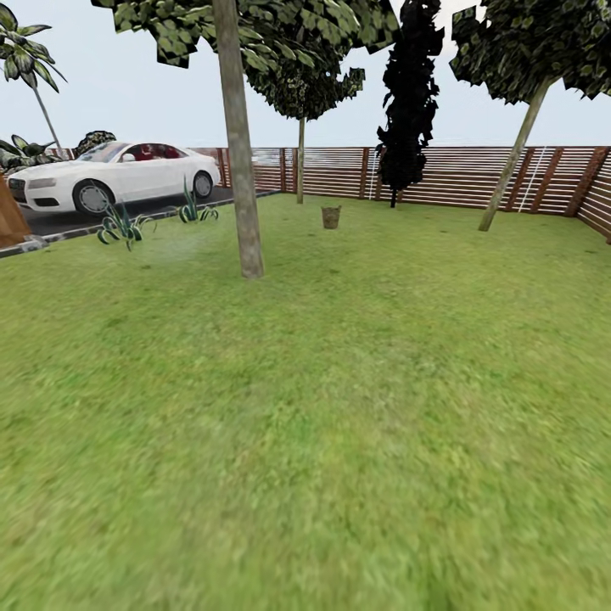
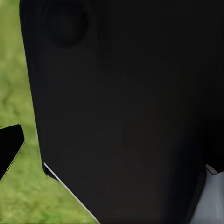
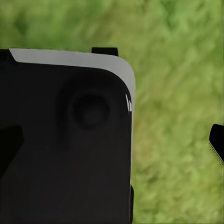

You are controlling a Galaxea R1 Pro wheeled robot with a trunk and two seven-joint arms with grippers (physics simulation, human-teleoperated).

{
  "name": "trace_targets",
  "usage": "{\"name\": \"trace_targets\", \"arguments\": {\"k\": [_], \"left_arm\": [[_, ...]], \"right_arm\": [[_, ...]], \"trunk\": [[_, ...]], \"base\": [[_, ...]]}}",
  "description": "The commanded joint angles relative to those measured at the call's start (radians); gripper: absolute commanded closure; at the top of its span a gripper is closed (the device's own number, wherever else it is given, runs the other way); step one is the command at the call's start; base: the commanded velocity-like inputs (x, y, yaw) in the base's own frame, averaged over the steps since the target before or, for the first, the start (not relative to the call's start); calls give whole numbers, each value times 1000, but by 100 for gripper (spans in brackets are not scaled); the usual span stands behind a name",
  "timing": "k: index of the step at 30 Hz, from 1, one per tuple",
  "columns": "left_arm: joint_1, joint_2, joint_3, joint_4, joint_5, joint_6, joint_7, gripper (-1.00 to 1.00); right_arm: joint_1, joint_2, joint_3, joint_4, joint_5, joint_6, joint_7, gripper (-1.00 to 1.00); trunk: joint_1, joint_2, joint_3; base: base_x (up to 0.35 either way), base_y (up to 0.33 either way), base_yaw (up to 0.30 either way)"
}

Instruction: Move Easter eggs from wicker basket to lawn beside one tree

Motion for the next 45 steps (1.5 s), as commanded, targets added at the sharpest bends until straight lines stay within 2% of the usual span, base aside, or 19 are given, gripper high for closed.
{"name": "trace_targets", "arguments": {"k": [1,17,31,45], "left_arm": [[1,0,0,-1,0,-1,0,-100],[1,0,0,0,0,0,0,-100],[1,-1,-1,0,-1,1,0,-100],[1,-1,-1,1,-1,2,0,-100]], "right_arm": [[0,0,0,1,0,-3,-1,-100],[0,-1,-2,1,-2,-2,-1,-100],[0,0,-4,2,-2,-3,-1,-100],[0,0,-2,1,-3,-3,-1,-100]], "trunk": [[1,0,-1],[1,0,-1],[1,0,-1],[1,0,-1]], "base": [[326,2,0],[334,0,-8],[335,0,-247],[335,0,-19]]}}
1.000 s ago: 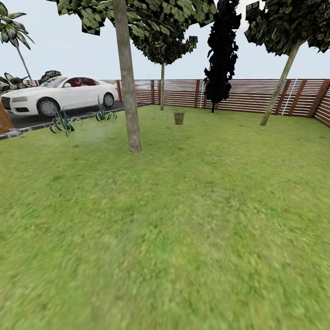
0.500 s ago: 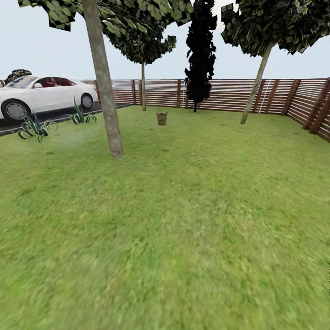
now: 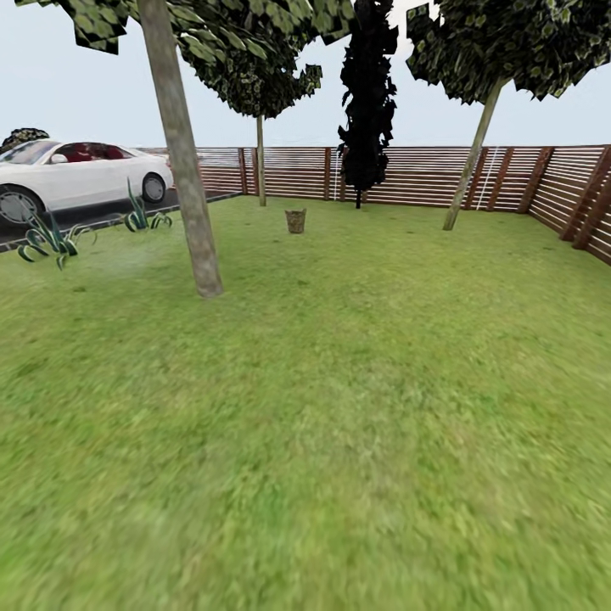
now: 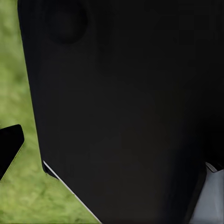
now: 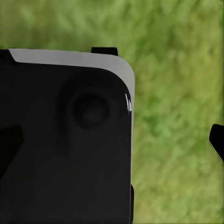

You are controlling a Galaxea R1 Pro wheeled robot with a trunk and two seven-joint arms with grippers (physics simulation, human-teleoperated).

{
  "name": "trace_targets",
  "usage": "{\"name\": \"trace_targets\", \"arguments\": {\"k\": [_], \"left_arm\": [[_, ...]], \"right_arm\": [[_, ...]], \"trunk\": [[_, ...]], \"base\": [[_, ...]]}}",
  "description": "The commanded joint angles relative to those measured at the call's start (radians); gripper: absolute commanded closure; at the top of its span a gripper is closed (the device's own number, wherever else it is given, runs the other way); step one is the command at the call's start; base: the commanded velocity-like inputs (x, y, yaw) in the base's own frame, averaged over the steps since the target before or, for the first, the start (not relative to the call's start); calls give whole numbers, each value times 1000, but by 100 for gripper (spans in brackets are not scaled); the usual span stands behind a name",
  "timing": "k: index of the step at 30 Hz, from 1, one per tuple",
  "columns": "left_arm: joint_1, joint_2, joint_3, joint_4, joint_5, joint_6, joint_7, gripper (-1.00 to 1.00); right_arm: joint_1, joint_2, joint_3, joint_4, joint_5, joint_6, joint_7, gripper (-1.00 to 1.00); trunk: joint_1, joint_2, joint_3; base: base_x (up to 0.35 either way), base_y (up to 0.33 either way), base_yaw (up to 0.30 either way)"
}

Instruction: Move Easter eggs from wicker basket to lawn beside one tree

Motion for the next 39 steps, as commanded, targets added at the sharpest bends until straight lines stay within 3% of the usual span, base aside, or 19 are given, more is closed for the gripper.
{"name": "trace_targets", "arguments": {"k": [1,39], "left_arm": [[1,0,0,-1,0,-1,0,-100],[1,1,2,-1,0,-1,0,-100]], "right_arm": [[0,0,0,1,0,-3,-1,-100],[0,0,3,4,2,-3,-1,-100]], "trunk": [[1,0,-1],[1,0,-1]], "base": [[335,0,0],[335,0,0]]}}
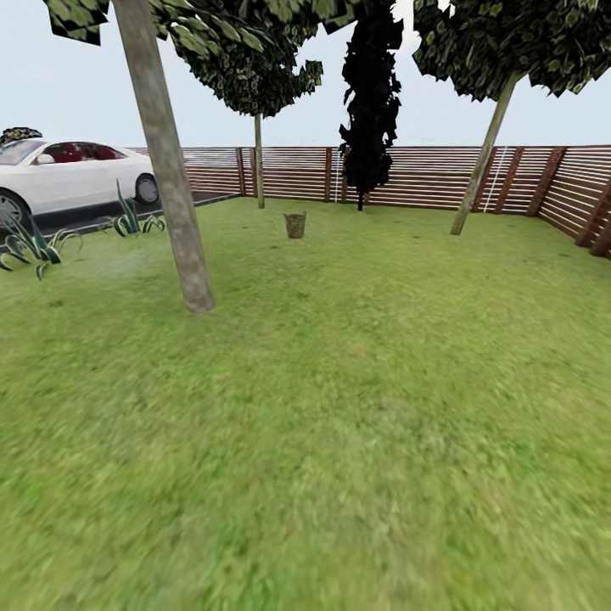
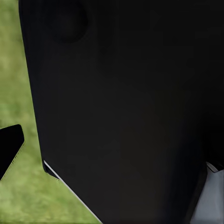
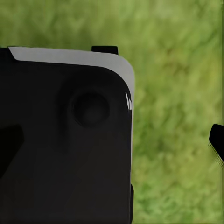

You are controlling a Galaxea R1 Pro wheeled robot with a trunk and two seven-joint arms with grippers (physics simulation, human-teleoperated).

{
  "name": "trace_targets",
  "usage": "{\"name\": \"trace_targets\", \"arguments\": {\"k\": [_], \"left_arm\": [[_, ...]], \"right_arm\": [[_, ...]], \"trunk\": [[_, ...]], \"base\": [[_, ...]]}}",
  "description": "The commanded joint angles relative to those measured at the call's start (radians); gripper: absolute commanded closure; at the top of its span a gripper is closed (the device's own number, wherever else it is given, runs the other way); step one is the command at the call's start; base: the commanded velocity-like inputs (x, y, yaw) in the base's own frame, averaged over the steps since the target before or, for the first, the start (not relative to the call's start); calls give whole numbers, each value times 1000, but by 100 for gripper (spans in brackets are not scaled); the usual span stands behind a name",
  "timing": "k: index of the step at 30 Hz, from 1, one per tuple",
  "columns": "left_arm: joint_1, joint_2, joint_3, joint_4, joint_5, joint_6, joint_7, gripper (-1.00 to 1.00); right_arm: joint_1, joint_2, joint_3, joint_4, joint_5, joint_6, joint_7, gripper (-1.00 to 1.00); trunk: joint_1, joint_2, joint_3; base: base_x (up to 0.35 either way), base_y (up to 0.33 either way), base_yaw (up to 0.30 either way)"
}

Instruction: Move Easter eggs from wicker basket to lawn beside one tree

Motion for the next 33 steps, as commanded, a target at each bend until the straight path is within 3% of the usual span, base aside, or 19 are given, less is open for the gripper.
{"name": "trace_targets", "arguments": {"k": [1,18,33], "left_arm": [[1,0,0,-2,0,-1,0,-100],[1,0,0,-1,2,0,0,-100],[1,0,0,-1,2,0,0,-100]], "right_arm": [[0,0,0,1,0,-4,-1,-100],[0,1,0,1,0,-4,-1,-100],[0,1,0,2,1,-4,-1,-100]], "trunk": [[1,0,-1],[1,0,-1],[1,0,-1]], "base": [[335,0,0],[335,0,2],[336,0,86]]}}
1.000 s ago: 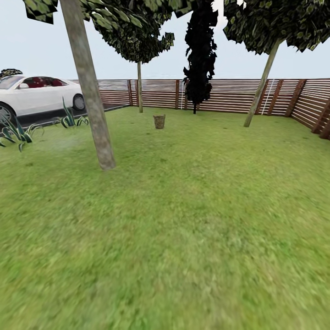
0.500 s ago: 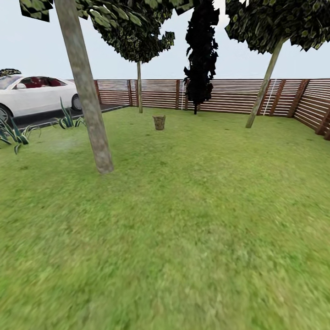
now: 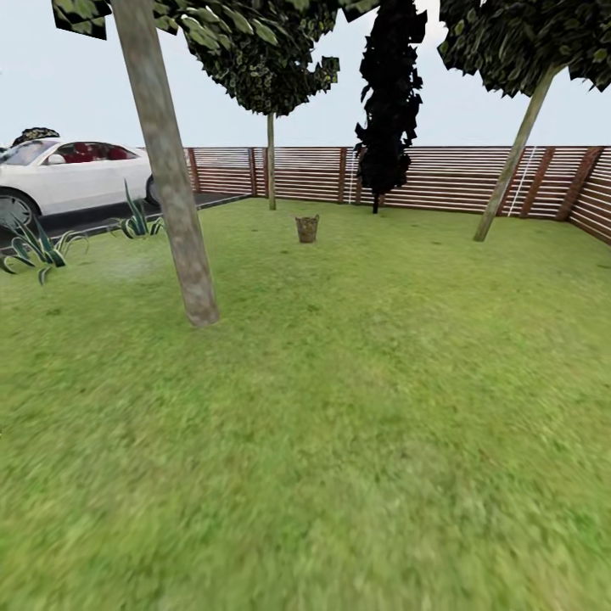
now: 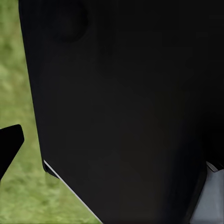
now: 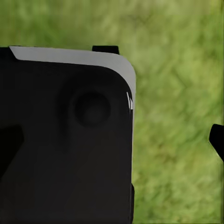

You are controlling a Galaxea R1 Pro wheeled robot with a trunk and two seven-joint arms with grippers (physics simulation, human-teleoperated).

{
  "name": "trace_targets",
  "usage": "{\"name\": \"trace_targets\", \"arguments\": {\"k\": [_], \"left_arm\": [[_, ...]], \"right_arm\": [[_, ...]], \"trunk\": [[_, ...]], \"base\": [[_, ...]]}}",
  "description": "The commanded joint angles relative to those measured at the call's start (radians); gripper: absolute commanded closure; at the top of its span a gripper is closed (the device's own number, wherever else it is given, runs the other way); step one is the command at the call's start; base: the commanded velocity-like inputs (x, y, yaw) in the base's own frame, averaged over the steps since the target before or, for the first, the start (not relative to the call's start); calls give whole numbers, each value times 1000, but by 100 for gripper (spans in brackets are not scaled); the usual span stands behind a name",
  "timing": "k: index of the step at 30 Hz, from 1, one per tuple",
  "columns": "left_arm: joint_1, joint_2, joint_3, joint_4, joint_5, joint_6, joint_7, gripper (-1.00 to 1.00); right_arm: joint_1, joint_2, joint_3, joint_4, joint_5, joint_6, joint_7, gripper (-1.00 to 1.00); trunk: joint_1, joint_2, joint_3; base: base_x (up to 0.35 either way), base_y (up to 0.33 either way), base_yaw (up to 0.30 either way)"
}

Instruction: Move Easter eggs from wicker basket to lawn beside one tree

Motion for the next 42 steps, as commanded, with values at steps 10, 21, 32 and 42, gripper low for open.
{"name": "trace_targets", "arguments": {"k": [10,21,32,42], "left_arm": [[1,0,0,-2,0,-1,0,-100],[1,0,-1,-2,-1,-1,0,-100],[1,0,-1,-2,-1,-1,0,-100],[1,0,-1,-2,0,-1,0,-100]], "right_arm": [[0,-1,0,1,1,-3,-1,-100],[0,-1,-1,1,0,-3,-1,-100],[0,-2,-1,0,-1,-3,-1,-100],[0,-2,-1,1,-1,-3,-1,-100]], "trunk": [[1,0,-1],[1,0,-1],[1,0,-1],[1,0,-1]], "base": [[335,0,51],[335,0,1],[335,0,0],[335,0,0]]}}
